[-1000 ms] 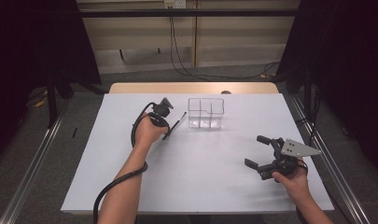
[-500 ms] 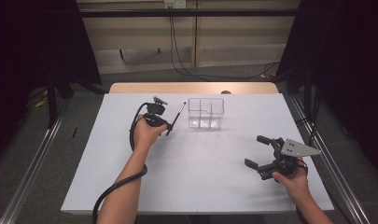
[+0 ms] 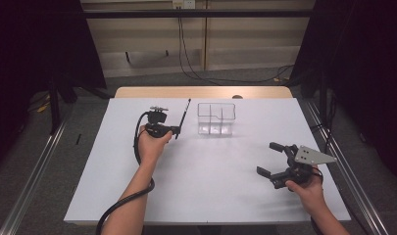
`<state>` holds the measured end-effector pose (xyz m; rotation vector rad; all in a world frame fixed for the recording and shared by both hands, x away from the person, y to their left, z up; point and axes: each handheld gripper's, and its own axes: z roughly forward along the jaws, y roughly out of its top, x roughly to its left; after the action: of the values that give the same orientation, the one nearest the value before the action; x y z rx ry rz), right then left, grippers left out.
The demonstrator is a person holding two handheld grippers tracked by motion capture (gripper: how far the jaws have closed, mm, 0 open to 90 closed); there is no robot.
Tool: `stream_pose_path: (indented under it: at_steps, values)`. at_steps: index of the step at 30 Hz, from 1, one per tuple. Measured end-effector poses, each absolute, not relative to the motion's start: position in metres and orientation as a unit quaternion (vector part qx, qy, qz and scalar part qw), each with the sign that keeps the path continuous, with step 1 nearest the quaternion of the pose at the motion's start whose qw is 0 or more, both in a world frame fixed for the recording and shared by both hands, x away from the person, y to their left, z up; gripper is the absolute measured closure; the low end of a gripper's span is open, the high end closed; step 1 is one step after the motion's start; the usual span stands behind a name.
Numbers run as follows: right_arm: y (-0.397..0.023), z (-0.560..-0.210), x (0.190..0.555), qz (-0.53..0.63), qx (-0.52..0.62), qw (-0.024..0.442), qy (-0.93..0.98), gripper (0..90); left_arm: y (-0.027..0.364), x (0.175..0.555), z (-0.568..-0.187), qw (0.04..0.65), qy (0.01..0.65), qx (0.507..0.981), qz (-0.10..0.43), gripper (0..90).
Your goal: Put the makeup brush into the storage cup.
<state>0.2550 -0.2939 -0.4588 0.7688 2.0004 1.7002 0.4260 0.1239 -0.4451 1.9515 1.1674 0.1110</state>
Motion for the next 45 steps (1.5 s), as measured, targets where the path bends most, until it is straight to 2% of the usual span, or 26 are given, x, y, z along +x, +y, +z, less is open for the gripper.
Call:
stream_pose_path:
  at_steps: [14, 45]
  values:
    - [-0.294, -0.459, 0.255, 0.608, 0.275, 0.201, 0.717, 0.0, 0.129, 0.409, -0.445, 0.519, 0.438, 0.731, 0.061, 84.3]
    - [-0.291, -0.46, 0.256, 0.606, 0.273, 0.197, 0.721, 0.0, 0.113, 0.381, -0.435, 0.539, 0.364, 0.759, 0.032, 84.2]
